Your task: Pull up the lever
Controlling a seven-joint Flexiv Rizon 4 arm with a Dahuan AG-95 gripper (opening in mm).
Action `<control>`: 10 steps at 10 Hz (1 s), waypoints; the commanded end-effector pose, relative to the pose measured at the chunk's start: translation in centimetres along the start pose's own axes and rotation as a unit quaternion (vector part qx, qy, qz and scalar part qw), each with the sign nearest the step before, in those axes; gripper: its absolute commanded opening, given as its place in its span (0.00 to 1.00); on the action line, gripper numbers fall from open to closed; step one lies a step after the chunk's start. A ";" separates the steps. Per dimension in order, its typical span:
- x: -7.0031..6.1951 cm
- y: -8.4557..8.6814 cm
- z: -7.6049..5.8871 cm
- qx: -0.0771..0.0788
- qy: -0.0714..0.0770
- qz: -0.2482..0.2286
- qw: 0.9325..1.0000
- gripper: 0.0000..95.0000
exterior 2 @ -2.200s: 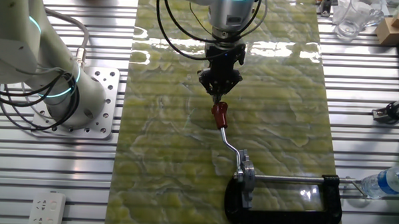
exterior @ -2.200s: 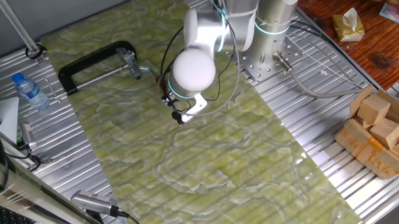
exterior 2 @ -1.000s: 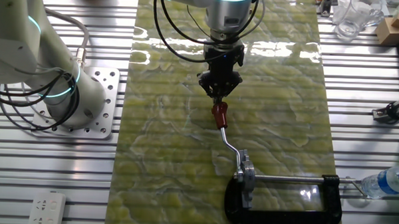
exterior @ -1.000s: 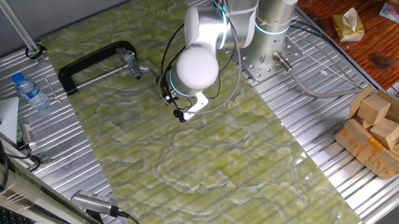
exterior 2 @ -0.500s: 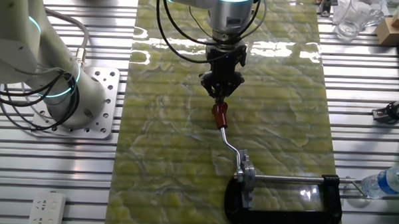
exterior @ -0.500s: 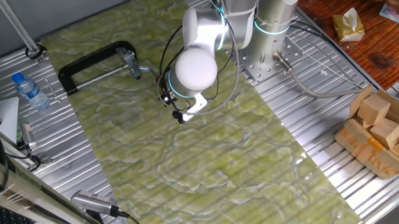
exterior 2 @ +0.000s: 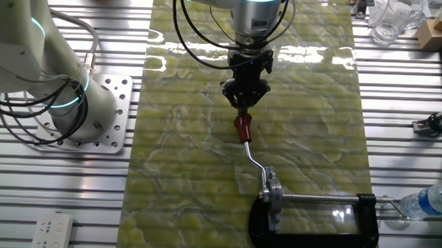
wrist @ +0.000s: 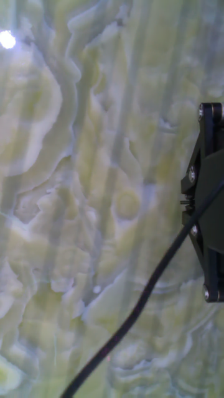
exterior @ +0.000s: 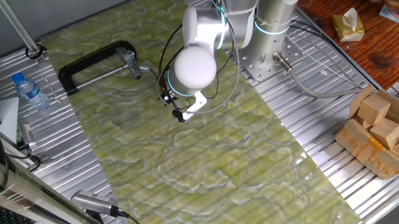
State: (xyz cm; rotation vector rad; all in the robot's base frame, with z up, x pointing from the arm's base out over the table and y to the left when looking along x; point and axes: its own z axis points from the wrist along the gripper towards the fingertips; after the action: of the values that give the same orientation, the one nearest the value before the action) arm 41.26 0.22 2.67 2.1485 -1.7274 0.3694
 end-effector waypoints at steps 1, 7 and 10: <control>0.2 -0.1 -0.1 -0.001 0.002 -0.002 1.000 0.00; 0.8 0.1 -2.1 -0.024 -0.025 0.026 0.999 0.00; 1.7 0.1 -3.2 -0.021 -0.014 0.012 1.000 0.00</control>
State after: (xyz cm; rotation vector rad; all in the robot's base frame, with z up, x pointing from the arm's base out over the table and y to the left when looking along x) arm 41.49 -0.24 6.87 2.1049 -1.7793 0.2821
